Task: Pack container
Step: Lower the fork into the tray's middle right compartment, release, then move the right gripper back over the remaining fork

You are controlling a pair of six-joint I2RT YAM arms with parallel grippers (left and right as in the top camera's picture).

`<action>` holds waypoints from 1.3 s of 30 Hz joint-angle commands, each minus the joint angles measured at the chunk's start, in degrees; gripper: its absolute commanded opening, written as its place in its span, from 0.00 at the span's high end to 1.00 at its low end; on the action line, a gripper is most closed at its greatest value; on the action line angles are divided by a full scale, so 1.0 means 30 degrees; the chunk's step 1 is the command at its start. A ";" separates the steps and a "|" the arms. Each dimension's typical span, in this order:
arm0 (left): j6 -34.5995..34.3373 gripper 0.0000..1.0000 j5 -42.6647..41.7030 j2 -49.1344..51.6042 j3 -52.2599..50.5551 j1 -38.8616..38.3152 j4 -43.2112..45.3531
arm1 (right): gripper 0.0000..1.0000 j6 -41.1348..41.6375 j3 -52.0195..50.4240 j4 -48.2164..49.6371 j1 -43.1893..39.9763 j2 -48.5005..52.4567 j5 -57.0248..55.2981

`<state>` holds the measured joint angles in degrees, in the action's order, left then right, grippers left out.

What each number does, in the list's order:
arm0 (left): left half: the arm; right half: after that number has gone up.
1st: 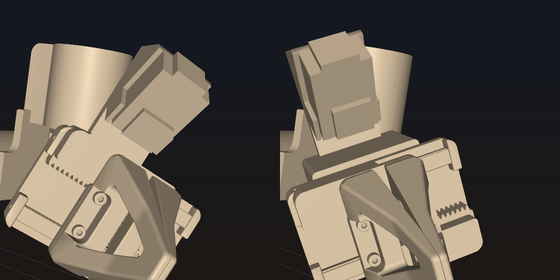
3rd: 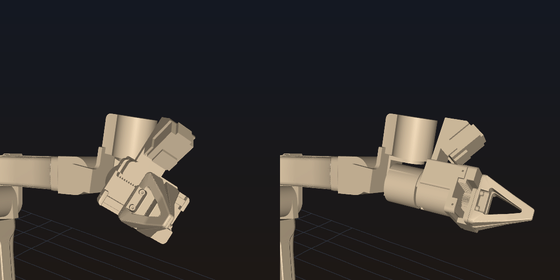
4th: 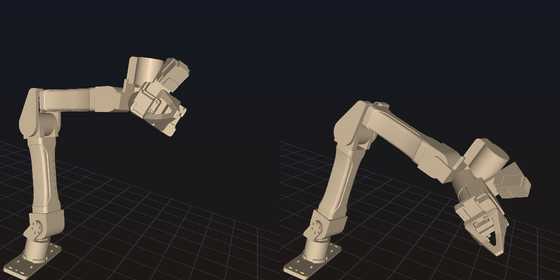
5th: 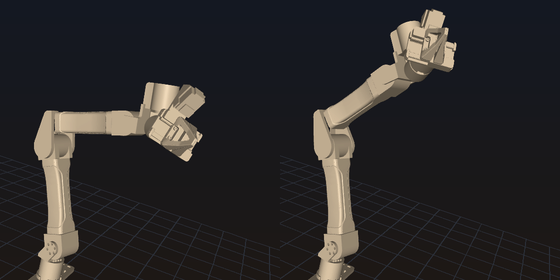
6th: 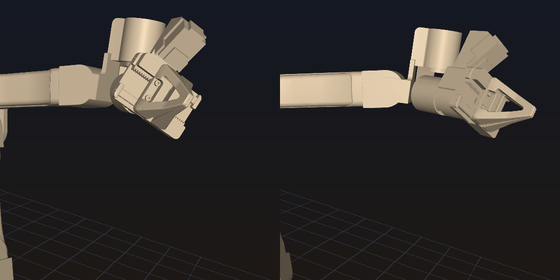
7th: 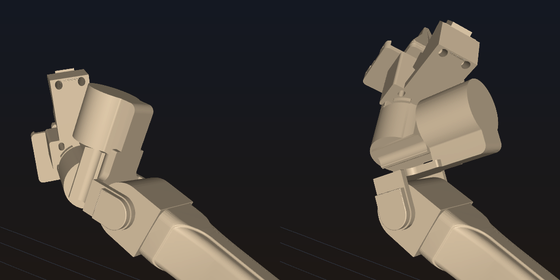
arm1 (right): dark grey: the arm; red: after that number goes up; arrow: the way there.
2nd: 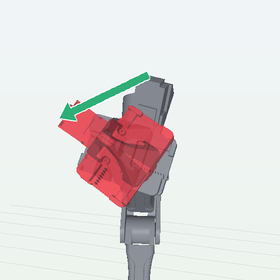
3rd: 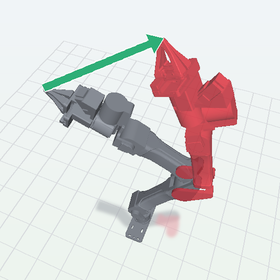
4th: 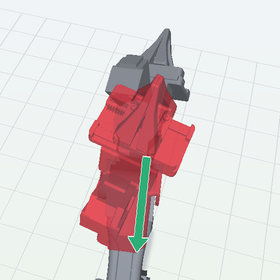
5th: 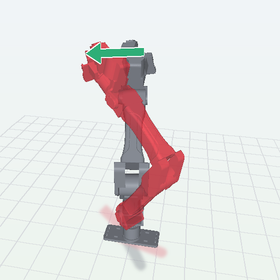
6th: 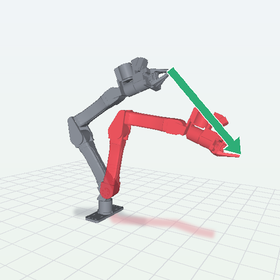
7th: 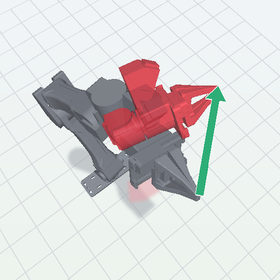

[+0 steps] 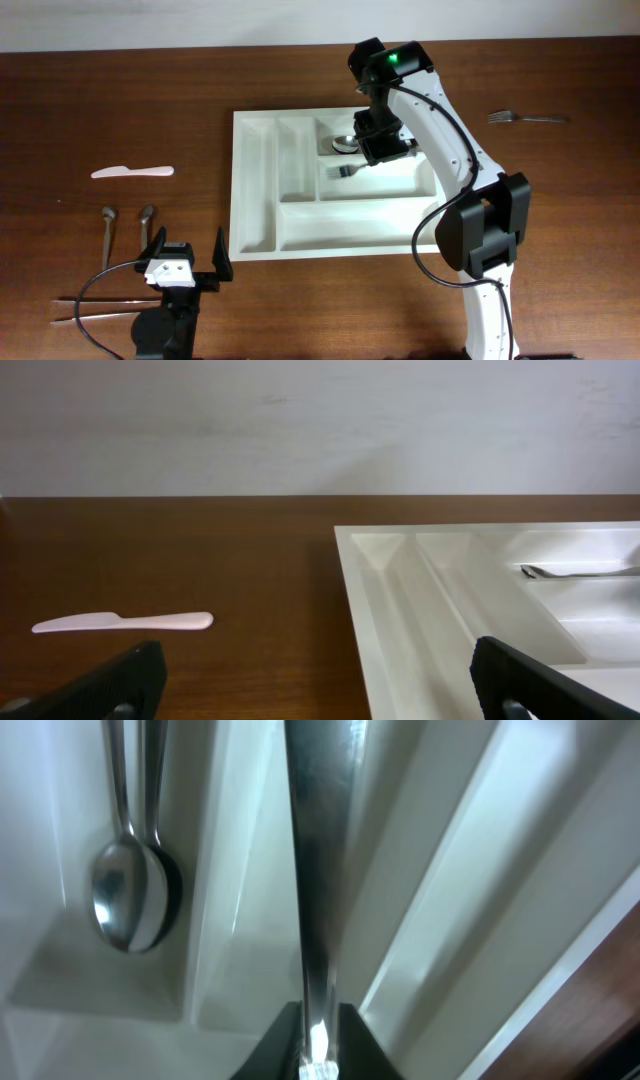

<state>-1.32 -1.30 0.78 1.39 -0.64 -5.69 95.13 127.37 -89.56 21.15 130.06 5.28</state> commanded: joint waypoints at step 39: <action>-0.0168 0.01 0.0058 -0.0146 -0.0138 0.0095 0.0058 | 0.01 -1.6589 -0.0211 1.0280 -1.4535 0.0015 0.2193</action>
<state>-1.32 -1.30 0.78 1.39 -0.64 -5.69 43.05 127.11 -58.43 -22.83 130.08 18.57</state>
